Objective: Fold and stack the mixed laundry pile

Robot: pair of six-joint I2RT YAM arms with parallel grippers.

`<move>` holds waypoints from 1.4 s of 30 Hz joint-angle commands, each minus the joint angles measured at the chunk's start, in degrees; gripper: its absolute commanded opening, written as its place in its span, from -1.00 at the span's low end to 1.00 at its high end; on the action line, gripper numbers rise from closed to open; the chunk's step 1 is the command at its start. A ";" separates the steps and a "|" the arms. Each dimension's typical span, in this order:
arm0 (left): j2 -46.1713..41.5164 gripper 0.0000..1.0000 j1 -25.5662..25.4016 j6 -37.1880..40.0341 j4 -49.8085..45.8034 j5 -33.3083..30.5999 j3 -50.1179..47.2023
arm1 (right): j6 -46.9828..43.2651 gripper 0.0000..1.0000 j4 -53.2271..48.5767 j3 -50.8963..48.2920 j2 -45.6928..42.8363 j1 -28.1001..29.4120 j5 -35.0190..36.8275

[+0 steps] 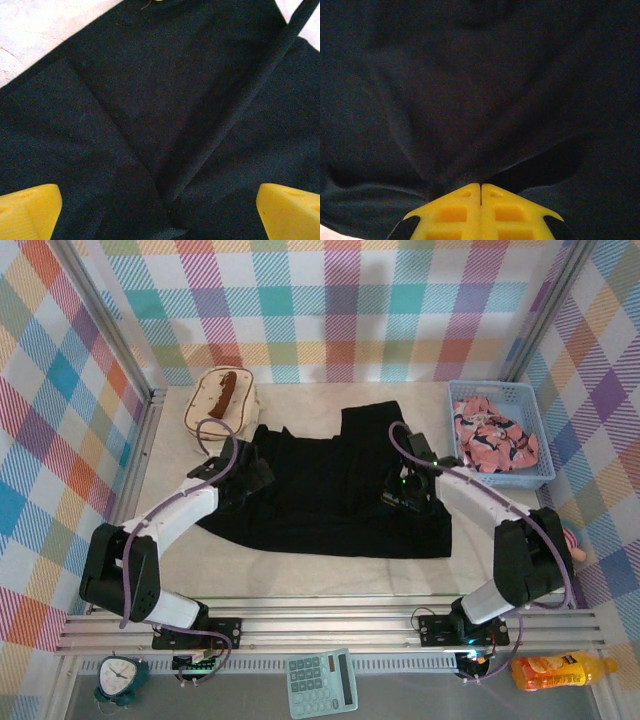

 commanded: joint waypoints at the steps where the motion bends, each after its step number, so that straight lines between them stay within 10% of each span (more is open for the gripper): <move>1: -1.49 1.00 0.80 1.62 -1.16 -0.50 -0.58 | -1.27 -1.00 3.36 7.98 5.96 -0.63 2.76; 5: -1.93 1.00 0.81 1.66 -1.83 -0.48 -0.82 | 0.16 -1.00 6.74 20.00 15.90 -3.74 4.53; 7: -2.69 1.00 0.81 1.71 -2.42 -0.67 -1.05 | 0.39 -0.46 7.41 24.35 19.36 -5.41 0.91; 10: -4.52 1.00 0.88 2.34 -3.59 -1.97 -1.92 | -1.10 -0.39 9.85 23.68 17.89 -5.72 0.10; 13: -5.82 1.00 0.89 3.02 -3.61 -2.31 -3.28 | -5.22 0.30 11.66 17.99 12.77 -5.67 0.23; 24: -1.01 1.00 1.30 3.91 0.70 -2.76 -8.02 | -2.79 0.09 2.81 -9.27 -2.77 -5.87 7.01; 34: 13.16 1.00 4.06 -0.48 10.70 0.61 -6.39 | 1.62 -0.03 -3.49 -10.77 3.72 -12.99 11.82; 42: 3.87 1.00 3.65 -5.67 3.41 1.63 -17.51 | -0.12 -0.08 -4.82 -15.17 -3.75 -23.61 14.79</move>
